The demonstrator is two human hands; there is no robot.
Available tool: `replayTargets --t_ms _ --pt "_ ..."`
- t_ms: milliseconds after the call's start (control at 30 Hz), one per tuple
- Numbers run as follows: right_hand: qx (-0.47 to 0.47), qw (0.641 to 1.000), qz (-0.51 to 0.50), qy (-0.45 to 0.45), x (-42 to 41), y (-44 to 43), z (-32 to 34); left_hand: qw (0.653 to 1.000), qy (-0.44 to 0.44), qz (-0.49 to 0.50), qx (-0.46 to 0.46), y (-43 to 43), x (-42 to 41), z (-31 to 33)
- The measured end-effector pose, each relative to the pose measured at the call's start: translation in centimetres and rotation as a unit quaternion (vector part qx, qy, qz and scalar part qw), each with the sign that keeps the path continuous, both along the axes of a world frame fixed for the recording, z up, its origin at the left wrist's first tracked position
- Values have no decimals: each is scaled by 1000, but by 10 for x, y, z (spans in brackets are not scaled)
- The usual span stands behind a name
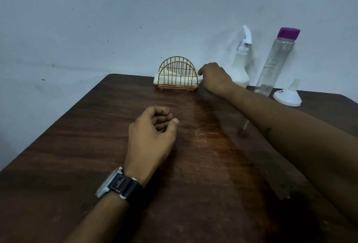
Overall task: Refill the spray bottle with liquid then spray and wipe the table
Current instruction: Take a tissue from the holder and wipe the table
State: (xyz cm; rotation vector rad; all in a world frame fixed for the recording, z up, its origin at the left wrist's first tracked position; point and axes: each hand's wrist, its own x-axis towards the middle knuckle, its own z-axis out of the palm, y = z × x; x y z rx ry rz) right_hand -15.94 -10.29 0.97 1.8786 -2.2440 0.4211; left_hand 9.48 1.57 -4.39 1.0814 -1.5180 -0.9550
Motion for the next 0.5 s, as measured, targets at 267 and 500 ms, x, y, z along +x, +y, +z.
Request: replayTargets --t_ms 267,500 --pt "7 999 -5 -47 -6 -13 3 1000 1 -6 -3 -1 -1 0" --pt "12 995 48 -84 -12 -32 12 1000 -4 -6 -7 0 -1 -1"
